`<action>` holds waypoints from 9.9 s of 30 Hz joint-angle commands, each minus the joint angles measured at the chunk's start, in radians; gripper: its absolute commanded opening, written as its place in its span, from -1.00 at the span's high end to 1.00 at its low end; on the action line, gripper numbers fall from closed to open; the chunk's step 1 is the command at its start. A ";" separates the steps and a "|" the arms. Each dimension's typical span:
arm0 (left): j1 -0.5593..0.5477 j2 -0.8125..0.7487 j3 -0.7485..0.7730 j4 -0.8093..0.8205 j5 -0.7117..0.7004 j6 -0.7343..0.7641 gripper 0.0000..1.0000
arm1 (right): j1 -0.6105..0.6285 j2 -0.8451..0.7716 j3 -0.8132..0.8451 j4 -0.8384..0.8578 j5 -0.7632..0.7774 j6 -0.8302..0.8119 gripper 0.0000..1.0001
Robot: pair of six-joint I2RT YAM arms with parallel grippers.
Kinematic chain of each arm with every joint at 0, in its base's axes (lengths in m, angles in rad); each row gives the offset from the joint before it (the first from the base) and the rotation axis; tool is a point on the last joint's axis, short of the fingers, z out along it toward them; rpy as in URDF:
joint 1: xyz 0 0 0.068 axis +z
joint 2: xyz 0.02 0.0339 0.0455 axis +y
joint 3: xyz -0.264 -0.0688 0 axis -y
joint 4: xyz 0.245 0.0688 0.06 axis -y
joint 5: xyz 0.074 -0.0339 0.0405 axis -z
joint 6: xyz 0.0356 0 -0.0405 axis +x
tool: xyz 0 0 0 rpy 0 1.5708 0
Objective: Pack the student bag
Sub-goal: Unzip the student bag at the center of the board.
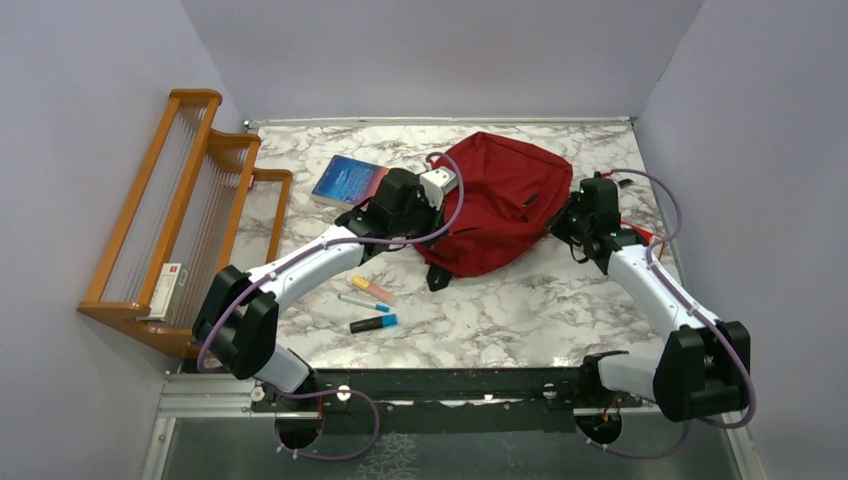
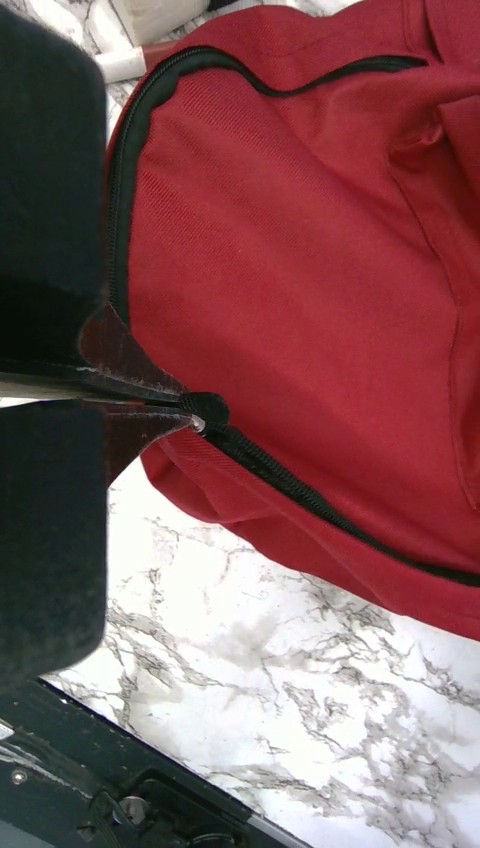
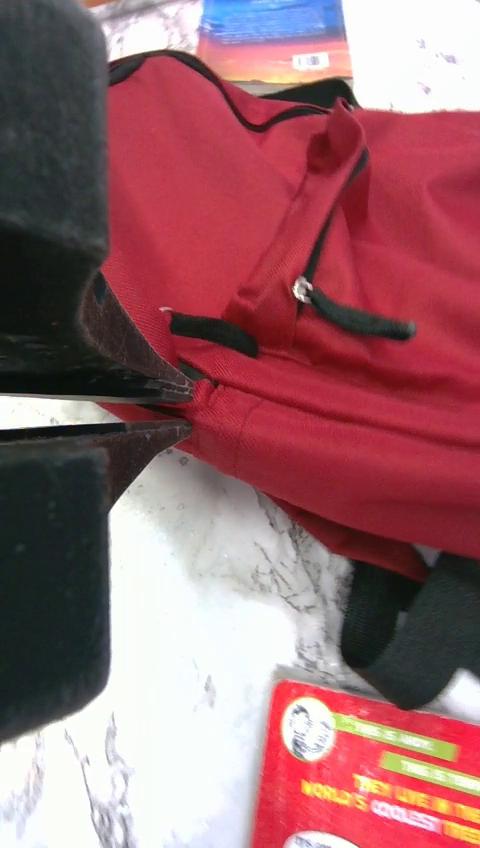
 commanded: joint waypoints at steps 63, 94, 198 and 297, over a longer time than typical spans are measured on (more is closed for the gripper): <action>0.099 0.074 0.055 0.145 0.244 -0.127 1.00 | 0.340 0.179 0.053 0.349 -0.662 -1.030 0.48; 0.389 0.164 0.232 0.050 -0.051 -0.220 1.00 | 0.340 0.033 0.179 -0.181 -0.209 -0.764 0.99; 0.323 0.377 0.243 0.134 0.102 -0.124 1.00 | 0.525 0.086 0.173 -0.285 -0.845 -0.977 0.99; 0.235 0.252 0.355 -0.194 -0.133 -0.343 -0.51 | 0.524 -0.108 0.125 -0.151 -0.034 -0.447 -0.26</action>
